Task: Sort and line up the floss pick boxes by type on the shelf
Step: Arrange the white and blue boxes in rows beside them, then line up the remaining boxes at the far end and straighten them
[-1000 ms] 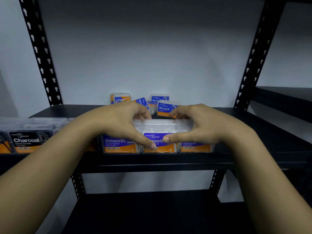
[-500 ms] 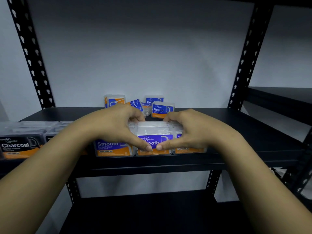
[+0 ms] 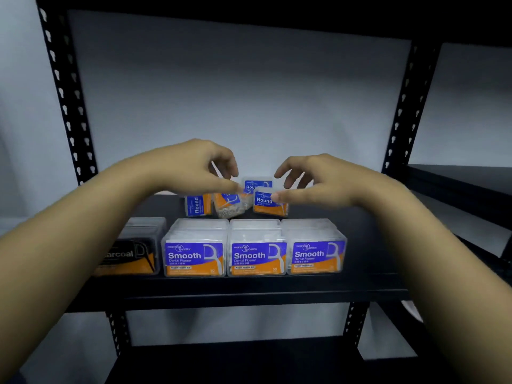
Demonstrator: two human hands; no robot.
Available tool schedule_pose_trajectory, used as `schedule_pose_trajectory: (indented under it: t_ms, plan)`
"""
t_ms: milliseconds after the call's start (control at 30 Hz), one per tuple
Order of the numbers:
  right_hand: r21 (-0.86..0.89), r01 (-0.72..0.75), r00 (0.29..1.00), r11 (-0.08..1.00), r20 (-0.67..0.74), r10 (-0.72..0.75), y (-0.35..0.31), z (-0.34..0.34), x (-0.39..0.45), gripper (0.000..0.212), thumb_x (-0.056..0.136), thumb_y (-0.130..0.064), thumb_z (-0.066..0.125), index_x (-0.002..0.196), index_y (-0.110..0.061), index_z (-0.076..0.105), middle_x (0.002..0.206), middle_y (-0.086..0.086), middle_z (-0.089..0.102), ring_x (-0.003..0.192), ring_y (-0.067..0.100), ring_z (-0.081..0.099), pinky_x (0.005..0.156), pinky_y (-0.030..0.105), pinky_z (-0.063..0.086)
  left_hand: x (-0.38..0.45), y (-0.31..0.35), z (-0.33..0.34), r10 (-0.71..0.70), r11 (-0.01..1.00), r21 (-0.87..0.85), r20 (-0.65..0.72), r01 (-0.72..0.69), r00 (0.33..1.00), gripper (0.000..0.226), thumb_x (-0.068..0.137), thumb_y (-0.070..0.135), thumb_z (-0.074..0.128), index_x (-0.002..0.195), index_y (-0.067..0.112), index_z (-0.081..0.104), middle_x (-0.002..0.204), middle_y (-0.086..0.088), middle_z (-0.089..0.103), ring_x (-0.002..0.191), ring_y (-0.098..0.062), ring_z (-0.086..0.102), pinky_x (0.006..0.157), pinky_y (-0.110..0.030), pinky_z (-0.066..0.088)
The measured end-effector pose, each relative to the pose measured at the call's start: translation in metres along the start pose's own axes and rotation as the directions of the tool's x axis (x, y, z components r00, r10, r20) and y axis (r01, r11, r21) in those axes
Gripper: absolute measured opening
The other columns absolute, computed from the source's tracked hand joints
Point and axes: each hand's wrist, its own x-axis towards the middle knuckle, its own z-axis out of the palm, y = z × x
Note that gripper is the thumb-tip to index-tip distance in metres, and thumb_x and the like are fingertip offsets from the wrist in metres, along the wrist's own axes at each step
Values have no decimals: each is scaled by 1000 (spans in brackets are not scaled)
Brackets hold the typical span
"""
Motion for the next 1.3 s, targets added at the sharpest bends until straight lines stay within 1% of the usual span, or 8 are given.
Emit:
schedule_pose_trajectory:
  t_ms: [167,333,500,667,833,1000,1167,1300]
  plan:
    - [-154,-65,993,986,88,80,2,-18,54,55,85,-66,70,127,-31,63,118,-7,68,104,16,65,92,37,55,44,-6,-5,-13,965,262,105,-15,994,37,85,41,76,117,25,66,116,9,68,101,-13,65,83,-31,54]
    - [-194,-119,961,974,226,162,6,-17,93,52,86,-56,75,124,-22,63,116,1,70,92,14,69,72,34,59,75,6,2,-70,929,367,301,-48,951,56,79,31,84,130,26,61,131,6,60,110,-15,59,75,-23,45]
    - [-199,-172,928,965,296,226,11,2,113,54,88,-48,76,129,-17,60,119,2,68,101,20,68,86,44,61,97,12,21,-164,902,432,388,-22,907,70,77,25,86,139,28,54,142,1,52,112,-16,53,83,-29,45]
    - [-267,-182,931,947,265,253,15,19,113,60,88,-45,78,137,-16,57,136,7,62,106,24,64,88,44,61,102,11,31,-262,852,523,412,9,873,79,76,19,88,143,35,49,154,0,41,132,-24,51,83,-30,46]
    - [-410,-114,957,905,198,210,21,31,113,65,86,-51,78,137,-14,60,132,8,64,80,17,60,69,30,47,104,4,41,-296,840,542,413,28,861,70,73,22,90,133,40,57,143,4,46,116,-20,56,83,-32,56]
    - [-411,-84,970,908,174,169,36,40,123,68,81,-56,81,133,-16,63,129,6,66,110,26,64,89,35,54,110,-2,47,-311,856,511,403,71,861,59,68,26,93,117,42,64,124,10,50,109,-21,60,87,-37,60]
    - [-374,-37,974,927,193,117,45,45,128,60,86,-51,78,130,-14,62,128,8,66,110,26,64,93,38,54,119,1,53,-383,813,579,446,66,809,69,66,25,94,124,42,62,124,6,50,103,-21,59,67,-27,54]
    - [-330,-6,975,944,207,78,57,51,129,62,89,-47,76,137,-16,53,136,8,60,104,24,57,91,37,50,126,-3,59,-384,792,610,450,37,806,66,59,22,97,111,42,61,131,4,50,109,-24,62,73,-32,58]
